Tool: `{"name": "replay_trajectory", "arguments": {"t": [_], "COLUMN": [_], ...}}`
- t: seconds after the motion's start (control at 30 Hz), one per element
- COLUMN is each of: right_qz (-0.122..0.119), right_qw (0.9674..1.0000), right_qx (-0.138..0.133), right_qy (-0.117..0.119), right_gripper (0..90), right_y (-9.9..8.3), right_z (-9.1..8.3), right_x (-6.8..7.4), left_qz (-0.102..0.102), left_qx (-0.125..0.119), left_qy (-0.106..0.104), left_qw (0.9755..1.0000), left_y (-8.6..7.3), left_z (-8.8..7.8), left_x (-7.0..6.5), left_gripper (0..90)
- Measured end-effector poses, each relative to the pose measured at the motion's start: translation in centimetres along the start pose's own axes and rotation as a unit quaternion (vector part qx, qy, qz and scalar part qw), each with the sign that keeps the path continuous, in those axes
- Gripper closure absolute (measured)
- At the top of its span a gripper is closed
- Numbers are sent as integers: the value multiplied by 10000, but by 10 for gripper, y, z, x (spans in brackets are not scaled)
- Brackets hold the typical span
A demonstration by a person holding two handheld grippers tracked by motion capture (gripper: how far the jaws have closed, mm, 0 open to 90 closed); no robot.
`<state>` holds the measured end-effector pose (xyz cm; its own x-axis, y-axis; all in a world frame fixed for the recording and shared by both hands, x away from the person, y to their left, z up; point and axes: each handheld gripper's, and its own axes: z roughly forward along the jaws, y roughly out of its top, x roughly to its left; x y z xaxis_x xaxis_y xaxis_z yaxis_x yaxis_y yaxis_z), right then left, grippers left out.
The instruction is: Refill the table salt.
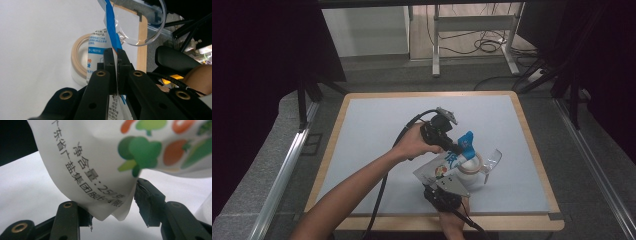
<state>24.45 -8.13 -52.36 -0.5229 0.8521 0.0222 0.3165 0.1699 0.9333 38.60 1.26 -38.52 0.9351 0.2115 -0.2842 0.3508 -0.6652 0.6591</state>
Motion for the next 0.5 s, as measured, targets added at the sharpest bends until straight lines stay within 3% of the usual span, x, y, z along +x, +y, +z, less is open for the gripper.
{"name": "replay_trajectory", "arguments": {"t": [0.17, 0.5], "right_qz": [-14, -76], "right_qw": [10000, 9998], "right_qx": [26, 83], "right_qy": [30, 184], "right_gripper": [506, 461], "right_y": [1, 2], "right_z": [0, 0], "right_x": [0, 1], "left_qz": [38, -128], "left_qx": [-242, -638], "left_qy": [74, 156], "left_qw": [9997, 9978], "left_y": [-7, -24], "left_z": [-12, -33], "left_x": [2, 7], "left_gripper": [900, 900]}}
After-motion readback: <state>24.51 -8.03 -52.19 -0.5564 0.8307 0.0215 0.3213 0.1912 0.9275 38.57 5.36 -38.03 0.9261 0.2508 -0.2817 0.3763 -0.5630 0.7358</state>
